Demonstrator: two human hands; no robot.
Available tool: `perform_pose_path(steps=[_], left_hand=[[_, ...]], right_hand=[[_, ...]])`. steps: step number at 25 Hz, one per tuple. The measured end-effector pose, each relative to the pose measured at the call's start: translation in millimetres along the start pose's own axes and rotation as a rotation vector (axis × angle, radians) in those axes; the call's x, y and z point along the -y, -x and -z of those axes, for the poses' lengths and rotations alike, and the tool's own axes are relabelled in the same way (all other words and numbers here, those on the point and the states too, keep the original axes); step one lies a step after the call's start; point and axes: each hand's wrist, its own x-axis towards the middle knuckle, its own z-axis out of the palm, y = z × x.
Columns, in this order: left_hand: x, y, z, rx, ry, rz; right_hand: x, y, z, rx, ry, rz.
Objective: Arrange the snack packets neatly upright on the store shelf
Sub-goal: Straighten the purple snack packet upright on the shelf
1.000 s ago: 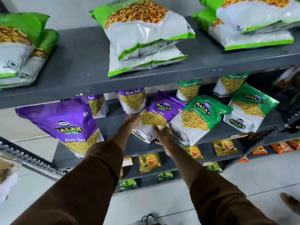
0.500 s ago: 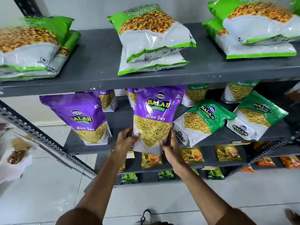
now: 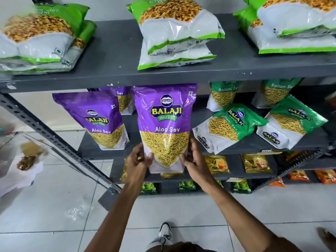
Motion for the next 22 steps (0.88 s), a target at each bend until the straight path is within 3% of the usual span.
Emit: perform_pose_path(steps=[7, 18, 20, 22], left_hand=[[21.5, -107.1, -14.4, -0.002, -0.326, -0.029], [45.7, -160.2, -33.3, -0.044, -0.270, 0.049], [50.8, -143.5, -30.1, -0.150, -0.319, -0.041], [61.2, -105.9, -37.2, -0.293, -0.538, -0.327]], right_hand=[[-4.9, -87.8, -10.7, -0.151, 0.240, 0.042], [-33.4, -142.6, -19.2, -0.160, 0.212, -0.014], [-29.2, -127.2, -16.5, -0.127, 0.207, 0.039], [-22.8, -102.8, -6.7, -0.220, 0.268, 0.158]])
